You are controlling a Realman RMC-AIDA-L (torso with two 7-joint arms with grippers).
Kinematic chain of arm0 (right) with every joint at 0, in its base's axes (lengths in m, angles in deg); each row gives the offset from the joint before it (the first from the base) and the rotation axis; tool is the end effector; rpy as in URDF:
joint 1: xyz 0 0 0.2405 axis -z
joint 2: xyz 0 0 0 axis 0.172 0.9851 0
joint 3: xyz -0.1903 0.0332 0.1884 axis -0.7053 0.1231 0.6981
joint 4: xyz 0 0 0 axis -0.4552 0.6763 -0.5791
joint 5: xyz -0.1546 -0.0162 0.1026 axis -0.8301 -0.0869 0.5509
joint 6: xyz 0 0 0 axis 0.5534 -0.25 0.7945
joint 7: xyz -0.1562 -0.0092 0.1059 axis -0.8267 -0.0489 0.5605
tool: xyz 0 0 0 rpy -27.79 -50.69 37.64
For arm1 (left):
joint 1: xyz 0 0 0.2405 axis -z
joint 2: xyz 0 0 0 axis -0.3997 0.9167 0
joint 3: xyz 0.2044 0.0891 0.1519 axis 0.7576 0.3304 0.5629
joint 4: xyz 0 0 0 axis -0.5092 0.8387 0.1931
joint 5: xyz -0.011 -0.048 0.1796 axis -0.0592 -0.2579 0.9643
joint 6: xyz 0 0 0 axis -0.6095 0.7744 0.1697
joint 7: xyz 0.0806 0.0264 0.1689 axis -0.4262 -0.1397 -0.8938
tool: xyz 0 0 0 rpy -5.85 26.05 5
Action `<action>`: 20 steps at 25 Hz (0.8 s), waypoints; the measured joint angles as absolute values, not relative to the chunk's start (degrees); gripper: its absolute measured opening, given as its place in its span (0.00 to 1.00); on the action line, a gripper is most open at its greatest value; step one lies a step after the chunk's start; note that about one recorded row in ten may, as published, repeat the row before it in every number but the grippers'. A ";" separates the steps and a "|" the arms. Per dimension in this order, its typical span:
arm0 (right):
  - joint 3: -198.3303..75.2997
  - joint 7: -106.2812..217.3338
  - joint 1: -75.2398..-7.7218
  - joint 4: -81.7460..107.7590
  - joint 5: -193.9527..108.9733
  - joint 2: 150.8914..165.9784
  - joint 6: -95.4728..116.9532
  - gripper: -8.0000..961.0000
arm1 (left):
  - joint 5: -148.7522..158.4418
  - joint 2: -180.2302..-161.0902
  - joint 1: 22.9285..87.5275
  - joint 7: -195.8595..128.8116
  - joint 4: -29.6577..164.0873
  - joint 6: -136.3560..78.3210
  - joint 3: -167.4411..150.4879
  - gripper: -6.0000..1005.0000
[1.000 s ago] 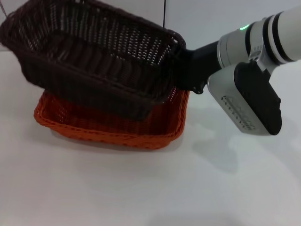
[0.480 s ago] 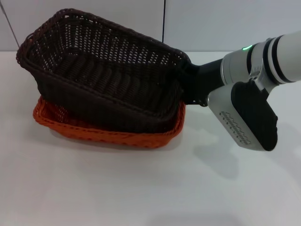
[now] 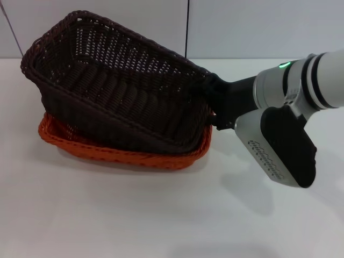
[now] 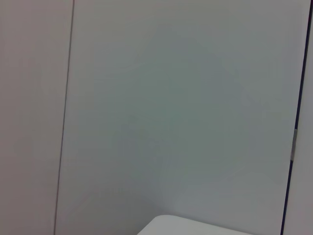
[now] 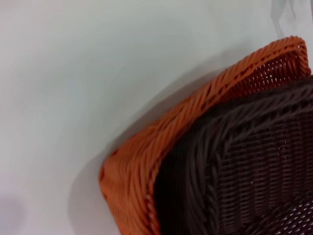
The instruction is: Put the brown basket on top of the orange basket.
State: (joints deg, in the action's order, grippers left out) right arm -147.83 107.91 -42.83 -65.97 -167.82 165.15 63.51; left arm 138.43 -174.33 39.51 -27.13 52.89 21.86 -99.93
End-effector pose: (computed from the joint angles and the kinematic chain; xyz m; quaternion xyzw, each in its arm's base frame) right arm 0.1283 0.3811 -0.0800 -0.7952 -0.5515 -0.1816 0.1746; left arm -0.4196 0.3255 0.0625 -0.5207 -0.3499 -0.2395 0.7410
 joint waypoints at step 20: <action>-142.51 118.78 -35.57 -85.52 -162.32 165.53 76.71 0.71 | 138.42 -174.26 38.88 -27.21 53.03 20.72 -99.92 0.77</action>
